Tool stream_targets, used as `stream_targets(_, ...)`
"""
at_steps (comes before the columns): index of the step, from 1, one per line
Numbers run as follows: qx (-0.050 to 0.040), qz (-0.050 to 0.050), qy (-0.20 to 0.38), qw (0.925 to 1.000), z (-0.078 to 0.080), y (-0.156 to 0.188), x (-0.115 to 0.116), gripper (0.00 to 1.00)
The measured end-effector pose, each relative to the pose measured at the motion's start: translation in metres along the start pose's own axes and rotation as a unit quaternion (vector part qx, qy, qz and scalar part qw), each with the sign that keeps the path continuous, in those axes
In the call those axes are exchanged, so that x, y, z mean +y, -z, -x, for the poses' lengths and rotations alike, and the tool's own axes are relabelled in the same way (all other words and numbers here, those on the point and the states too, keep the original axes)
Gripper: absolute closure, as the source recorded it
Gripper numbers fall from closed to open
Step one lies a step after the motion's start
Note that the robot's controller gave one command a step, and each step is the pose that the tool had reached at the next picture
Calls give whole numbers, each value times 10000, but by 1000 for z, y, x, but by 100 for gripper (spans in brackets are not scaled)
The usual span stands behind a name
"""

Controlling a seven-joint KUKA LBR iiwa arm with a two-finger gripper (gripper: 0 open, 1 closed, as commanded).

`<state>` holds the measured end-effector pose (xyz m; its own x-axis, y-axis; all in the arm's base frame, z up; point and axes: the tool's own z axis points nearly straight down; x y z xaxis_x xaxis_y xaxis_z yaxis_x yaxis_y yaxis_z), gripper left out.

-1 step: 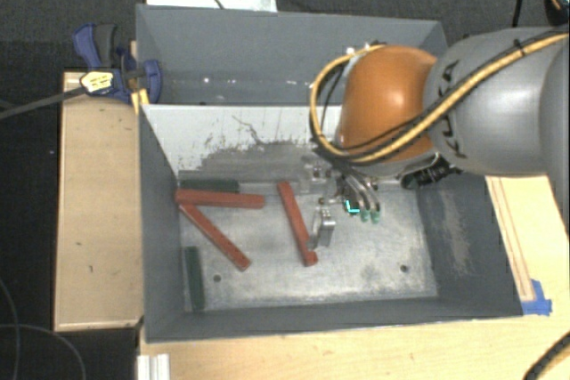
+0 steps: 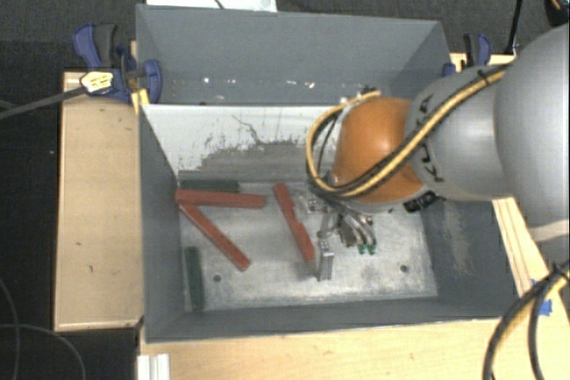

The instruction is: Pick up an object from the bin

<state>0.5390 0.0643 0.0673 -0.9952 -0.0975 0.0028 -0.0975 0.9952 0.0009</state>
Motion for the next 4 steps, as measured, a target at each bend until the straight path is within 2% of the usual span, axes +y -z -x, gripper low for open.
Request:
stream_targets(1, -18, 1, -1574, 9875, -22, 3, 26, 0)
stream_targets(2, -40, -3, -2308, 9730, 11, 5, -23, 0)
stream_targets(3, -33, 2, -2304, 9731, 11, 5, -21, 100)
stream_targets(4, -72, 10, -2363, 9717, 35, 164, -33, 100)
